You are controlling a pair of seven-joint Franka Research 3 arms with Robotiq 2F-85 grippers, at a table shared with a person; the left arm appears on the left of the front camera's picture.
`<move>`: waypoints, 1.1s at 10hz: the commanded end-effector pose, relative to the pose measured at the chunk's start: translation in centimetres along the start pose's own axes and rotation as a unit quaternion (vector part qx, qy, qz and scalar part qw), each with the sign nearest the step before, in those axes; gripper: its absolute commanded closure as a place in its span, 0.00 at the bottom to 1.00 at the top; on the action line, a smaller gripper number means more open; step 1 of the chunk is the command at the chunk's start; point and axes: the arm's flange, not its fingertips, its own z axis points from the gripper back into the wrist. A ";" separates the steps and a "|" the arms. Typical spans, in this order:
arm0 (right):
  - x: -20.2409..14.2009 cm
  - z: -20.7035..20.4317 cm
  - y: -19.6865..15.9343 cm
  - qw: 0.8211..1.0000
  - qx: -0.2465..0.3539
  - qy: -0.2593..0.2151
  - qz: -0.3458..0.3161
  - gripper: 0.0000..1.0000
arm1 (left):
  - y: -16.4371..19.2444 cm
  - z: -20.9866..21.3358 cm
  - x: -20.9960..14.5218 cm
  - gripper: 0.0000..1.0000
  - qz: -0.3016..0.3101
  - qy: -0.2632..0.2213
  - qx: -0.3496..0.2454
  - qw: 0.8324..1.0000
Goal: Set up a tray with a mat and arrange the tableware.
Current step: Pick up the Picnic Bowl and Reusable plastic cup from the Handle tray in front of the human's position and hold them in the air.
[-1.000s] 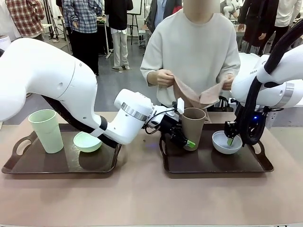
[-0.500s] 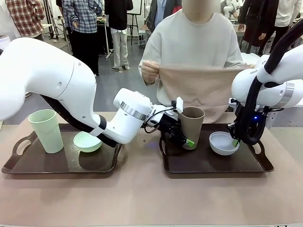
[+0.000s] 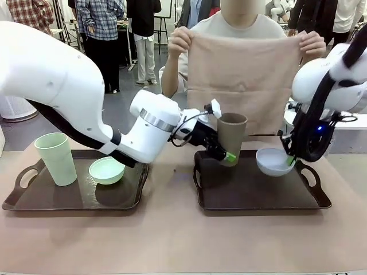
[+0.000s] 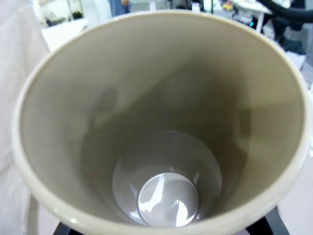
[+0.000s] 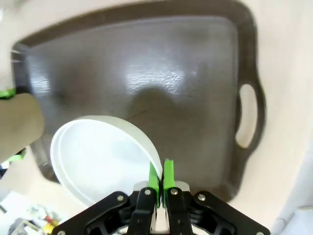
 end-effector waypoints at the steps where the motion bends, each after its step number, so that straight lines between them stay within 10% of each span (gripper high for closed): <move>1: -3.2 4.9 0.0 0.999 0.027 -0.035 0.004 1.00 | -3.2 3.6 2.6 1.00 -0.009 -0.008 0.019 1.000; 7: -8.3 14.2 1.7 0.997 0.034 -0.069 0.010 1.00 | -9.5 9.5 10.3 1.00 -0.054 -0.023 0.056 0.997; 11: -8.2 14.1 1.6 0.997 0.025 -0.074 0.018 1.00 | -7.1 8.1 10.4 1.00 -0.064 -0.018 0.035 0.997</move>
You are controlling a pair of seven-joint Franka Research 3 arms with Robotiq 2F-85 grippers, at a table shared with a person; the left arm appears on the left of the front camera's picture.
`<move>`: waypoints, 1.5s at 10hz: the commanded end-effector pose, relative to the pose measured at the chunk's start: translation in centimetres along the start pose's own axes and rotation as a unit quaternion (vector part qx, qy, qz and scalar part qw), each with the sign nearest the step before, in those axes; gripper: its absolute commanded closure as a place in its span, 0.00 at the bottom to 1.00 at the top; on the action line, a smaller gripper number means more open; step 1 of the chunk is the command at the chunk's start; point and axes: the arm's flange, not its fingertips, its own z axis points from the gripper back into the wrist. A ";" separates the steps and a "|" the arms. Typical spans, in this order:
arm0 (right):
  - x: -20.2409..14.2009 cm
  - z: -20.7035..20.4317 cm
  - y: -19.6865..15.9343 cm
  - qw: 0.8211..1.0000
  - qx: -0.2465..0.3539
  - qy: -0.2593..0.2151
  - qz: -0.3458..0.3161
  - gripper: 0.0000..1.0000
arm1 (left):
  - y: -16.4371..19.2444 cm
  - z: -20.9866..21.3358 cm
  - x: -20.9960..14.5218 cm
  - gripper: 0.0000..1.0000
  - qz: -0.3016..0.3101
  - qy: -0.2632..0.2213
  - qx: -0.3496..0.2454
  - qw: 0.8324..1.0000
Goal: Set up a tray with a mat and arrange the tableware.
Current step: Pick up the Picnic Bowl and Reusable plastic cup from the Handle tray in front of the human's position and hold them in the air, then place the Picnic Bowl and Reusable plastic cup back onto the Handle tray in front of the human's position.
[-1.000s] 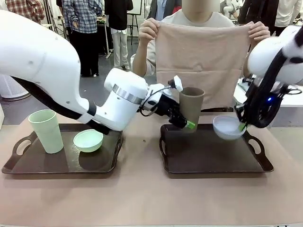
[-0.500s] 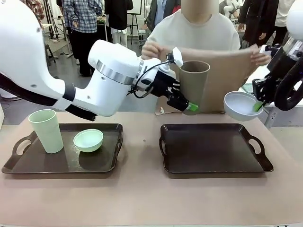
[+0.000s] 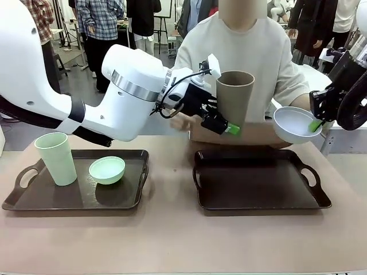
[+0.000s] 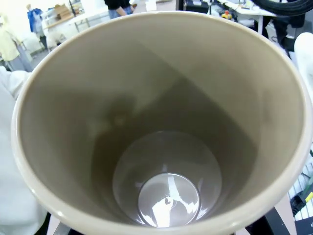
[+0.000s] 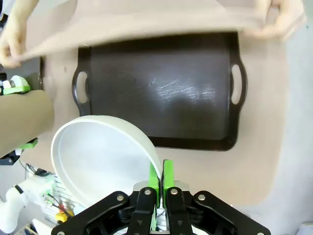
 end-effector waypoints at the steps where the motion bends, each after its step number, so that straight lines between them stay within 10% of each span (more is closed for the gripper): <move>1: -0.1 -0.2 0.0 1.000 -0.007 0.002 0.005 1.00 | 0.3 0.0 0.5 1.00 -0.005 -0.003 0.000 1.000; 15: -0.1 -0.2 0.0 1.000 -0.007 0.002 0.005 1.00 | 0.3 0.0 0.5 1.00 -0.005 -0.003 0.000 1.000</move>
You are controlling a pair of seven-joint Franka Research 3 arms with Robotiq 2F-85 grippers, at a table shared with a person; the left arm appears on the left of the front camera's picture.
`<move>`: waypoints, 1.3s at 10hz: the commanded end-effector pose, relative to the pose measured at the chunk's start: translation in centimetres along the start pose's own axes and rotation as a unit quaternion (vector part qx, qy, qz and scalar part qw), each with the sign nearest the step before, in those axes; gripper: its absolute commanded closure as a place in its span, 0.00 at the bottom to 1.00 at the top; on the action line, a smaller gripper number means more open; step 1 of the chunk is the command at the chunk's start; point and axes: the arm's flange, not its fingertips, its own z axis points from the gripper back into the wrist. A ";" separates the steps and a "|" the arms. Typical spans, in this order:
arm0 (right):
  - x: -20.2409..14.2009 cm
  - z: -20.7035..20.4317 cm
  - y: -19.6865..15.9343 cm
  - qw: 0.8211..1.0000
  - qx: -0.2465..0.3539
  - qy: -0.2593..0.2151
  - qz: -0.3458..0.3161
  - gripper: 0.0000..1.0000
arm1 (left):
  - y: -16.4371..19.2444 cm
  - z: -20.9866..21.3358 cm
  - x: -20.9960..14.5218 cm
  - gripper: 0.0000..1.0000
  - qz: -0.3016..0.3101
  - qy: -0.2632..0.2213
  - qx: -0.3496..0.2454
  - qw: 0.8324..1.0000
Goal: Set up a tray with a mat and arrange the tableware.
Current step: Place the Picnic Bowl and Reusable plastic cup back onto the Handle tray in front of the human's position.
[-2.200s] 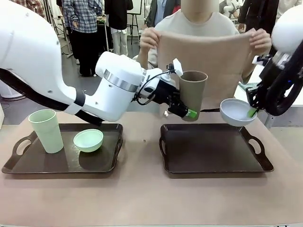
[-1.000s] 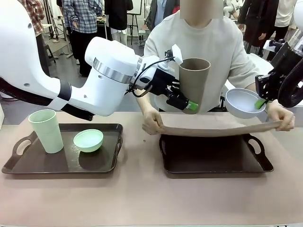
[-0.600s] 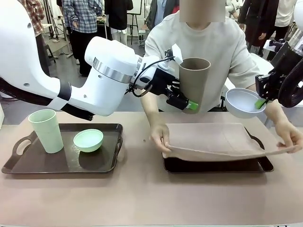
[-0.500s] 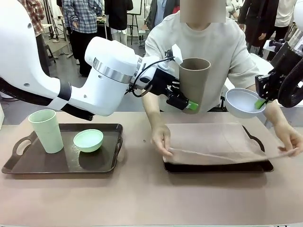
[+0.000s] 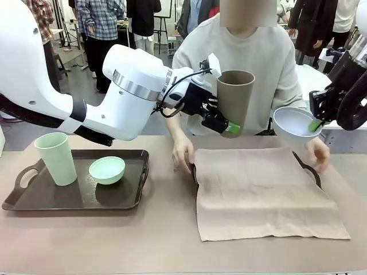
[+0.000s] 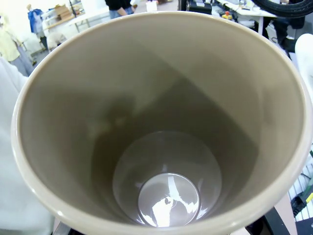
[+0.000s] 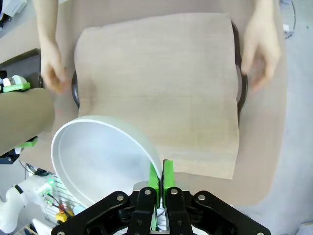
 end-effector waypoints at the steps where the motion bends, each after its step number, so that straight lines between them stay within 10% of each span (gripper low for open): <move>1: 0.0 -0.2 -0.1 1.000 -0.006 0.002 0.004 1.00 | 0.1 0.0 0.3 1.00 -0.004 -0.001 -0.001 1.000; 13: 0.0 -0.2 -0.1 1.000 -0.006 0.002 0.004 1.00 | 0.1 0.0 0.3 1.00 -0.004 -0.001 -0.001 1.000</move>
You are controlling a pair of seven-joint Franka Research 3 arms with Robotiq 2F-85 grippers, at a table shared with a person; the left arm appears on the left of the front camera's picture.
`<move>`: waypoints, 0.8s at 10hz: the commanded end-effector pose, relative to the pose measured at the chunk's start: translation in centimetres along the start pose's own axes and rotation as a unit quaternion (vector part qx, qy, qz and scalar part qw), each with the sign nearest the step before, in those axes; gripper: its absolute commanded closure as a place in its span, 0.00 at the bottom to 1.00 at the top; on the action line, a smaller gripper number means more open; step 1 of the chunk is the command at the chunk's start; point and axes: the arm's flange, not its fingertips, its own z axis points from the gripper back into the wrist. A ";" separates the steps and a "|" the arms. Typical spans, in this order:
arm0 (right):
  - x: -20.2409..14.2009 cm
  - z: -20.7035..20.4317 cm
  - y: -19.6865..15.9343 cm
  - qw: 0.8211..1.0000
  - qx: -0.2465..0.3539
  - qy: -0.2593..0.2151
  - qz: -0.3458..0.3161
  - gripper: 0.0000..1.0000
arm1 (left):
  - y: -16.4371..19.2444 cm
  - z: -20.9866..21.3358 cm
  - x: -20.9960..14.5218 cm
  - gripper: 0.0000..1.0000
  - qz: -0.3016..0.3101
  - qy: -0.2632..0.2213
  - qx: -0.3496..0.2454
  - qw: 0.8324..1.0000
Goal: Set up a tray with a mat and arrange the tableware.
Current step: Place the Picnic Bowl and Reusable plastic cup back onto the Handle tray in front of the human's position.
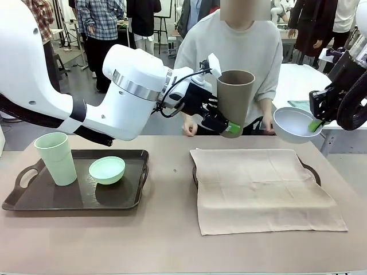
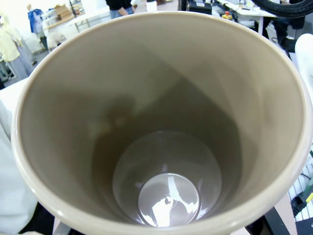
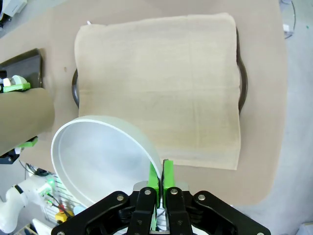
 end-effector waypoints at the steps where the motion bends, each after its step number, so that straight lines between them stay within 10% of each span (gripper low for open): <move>1: 0.0 0.0 0.0 1.000 0.000 0.000 0.000 0.96 | 0.1 0.0 0.3 1.00 -0.004 -0.001 -0.001 1.000; 2: 1.0 -2.0 -0.8 1.000 0.002 0.020 -0.005 0.96 | 0.0 0.0 0.0 0.20 0.000 0.000 0.000 1.000; 8: 3.4 -14.9 -3.9 0.997 -0.064 0.046 0.012 0.96 | 1.1 -7.3 -9.4 0.20 -0.007 0.027 -0.014 0.999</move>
